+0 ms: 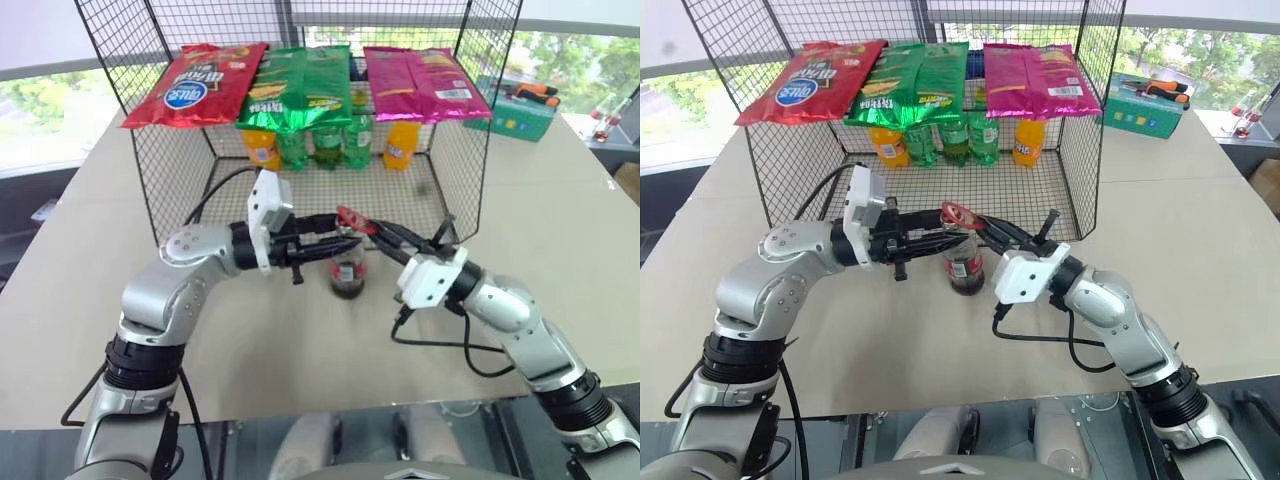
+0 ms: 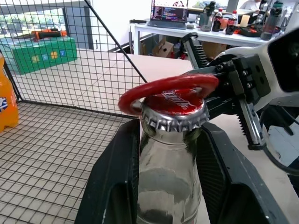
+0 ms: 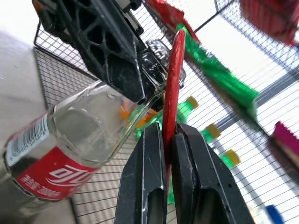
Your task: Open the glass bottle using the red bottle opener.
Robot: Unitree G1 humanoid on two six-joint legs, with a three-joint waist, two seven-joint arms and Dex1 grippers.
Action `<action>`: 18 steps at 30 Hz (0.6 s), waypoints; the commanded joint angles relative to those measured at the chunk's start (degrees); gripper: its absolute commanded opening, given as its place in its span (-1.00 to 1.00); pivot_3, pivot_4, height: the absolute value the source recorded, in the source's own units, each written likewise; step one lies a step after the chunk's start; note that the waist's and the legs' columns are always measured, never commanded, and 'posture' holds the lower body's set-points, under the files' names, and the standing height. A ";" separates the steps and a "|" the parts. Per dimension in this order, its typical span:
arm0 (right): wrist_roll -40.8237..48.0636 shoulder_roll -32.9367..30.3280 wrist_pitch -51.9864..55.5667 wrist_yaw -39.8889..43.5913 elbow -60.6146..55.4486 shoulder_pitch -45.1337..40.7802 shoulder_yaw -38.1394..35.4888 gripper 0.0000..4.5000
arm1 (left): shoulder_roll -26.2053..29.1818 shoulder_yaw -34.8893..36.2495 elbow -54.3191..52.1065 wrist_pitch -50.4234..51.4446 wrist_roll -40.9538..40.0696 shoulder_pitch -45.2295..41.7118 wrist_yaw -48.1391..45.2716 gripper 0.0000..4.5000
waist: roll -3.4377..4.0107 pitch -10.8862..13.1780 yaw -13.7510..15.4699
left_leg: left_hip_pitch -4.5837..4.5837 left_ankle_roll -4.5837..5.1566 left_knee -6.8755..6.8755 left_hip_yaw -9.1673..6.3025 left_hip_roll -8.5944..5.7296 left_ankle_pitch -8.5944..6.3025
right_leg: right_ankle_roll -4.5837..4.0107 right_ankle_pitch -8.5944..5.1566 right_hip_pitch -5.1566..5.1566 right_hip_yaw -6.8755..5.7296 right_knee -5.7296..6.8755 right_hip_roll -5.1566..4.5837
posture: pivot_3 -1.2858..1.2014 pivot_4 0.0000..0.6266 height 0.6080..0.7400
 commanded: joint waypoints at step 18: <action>-11.84 -11.68 -12.28 7.98 4.69 -15.81 -0.95 -1.00 | 1.93 -0.86 -0.27 0.50 2.30 1.44 -0.14 -0.49 | 0.21 -0.18 -0.13 | 1.03 -0.01 -0.25 0.11 0.24 -0.02 | -0.02 -0.03 0.96 0.10 -0.23 0.32 | 0.03 -0.52 1.00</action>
